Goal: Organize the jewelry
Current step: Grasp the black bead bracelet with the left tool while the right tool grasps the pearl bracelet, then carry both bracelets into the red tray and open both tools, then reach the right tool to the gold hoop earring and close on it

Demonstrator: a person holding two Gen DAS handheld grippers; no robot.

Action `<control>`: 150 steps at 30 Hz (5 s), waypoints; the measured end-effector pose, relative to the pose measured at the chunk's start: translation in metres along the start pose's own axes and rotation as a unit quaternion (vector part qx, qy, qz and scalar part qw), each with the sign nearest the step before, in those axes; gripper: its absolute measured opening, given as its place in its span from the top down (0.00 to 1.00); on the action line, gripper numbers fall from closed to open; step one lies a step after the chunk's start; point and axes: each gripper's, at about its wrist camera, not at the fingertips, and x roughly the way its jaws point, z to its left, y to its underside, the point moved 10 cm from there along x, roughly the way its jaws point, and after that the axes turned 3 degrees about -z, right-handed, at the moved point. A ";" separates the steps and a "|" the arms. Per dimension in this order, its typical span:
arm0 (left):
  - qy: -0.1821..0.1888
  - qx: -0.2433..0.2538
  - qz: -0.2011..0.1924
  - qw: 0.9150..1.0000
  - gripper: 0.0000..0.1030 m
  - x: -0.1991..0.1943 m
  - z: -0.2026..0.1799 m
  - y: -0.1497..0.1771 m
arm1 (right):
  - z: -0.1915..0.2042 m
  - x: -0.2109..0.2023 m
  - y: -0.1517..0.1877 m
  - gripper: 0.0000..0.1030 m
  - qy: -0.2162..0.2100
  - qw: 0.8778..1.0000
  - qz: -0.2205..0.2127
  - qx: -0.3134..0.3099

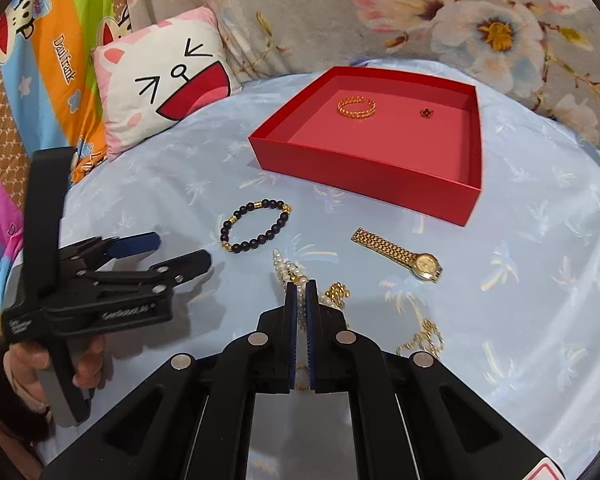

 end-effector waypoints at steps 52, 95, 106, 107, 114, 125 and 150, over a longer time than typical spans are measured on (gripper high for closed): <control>0.106 -0.001 -0.042 0.994 0.93 0.091 -0.070 -0.205 | -0.142 0.098 -0.150 0.96 0.057 0.991 -0.027 0.119; -0.039 0.075 -0.063 0.994 0.32 -0.020 -0.053 -0.013 | -0.096 -0.063 0.032 0.57 0.104 0.988 -0.051 0.102; -0.037 0.049 -0.069 0.996 0.27 -0.028 -0.047 -0.002 | -0.096 -0.058 0.062 0.57 0.129 0.987 -0.031 0.094; -0.036 0.048 -0.072 0.996 0.27 -0.029 -0.047 -0.003 | -0.096 -0.056 0.064 0.57 0.130 0.987 -0.028 0.093; -0.023 0.040 -0.059 0.997 0.26 -0.026 -0.046 0.000 | -0.090 -0.045 0.071 0.57 0.140 0.987 -0.010 0.073; -0.019 0.050 -0.055 0.997 0.26 -0.025 -0.050 0.003 | -0.102 -0.032 0.073 0.69 0.123 0.985 0.009 0.119; -0.001 0.067 -0.036 0.997 0.26 -0.020 -0.066 0.011 | -0.105 -0.046 0.068 0.82 0.154 0.981 -0.007 0.115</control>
